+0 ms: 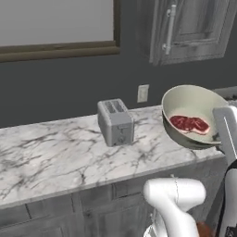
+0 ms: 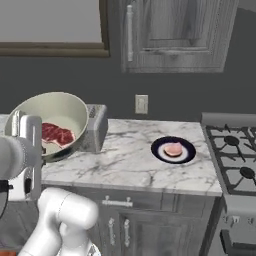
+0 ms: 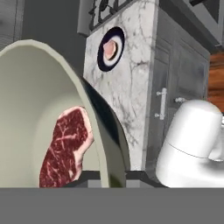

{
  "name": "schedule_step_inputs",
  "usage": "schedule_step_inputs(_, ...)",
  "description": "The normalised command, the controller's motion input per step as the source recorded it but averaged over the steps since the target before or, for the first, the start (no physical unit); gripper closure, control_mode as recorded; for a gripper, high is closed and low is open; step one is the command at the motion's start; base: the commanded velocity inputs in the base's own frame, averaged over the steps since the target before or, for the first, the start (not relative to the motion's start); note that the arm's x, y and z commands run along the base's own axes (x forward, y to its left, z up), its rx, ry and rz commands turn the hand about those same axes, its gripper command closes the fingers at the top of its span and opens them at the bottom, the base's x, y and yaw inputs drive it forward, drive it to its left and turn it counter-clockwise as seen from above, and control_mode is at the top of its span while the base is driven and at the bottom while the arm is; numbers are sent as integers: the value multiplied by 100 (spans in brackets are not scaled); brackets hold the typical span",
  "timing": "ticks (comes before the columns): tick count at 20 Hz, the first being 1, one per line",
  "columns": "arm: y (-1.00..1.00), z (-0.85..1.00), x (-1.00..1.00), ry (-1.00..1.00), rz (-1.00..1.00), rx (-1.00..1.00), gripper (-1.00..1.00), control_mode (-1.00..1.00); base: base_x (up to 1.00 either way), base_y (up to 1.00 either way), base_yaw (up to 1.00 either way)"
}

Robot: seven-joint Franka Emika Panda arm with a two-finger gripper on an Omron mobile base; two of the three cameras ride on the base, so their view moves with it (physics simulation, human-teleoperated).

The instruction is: Place one of the steaks on the plate and the other in the bowl. Then place the bowl in the fridge.

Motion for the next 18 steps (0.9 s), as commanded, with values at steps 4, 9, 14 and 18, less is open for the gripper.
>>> schedule_step_inputs(4, 0, 0, 0, 0, 0, 0, 100, 100, -91, 100, 24)
schedule_step_inputs(9, 0, 0, 0, 0, 0, 0, 100, 100, -20, 65, 90)
schedule_step_inputs(14, 0, 0, 0, 0, 0, 0, 100, 100, 0, 5, 100)
schedule_step_inputs(18, 0, 0, 0, 0, 0, 0, 100, 100, 0, 3, 100)
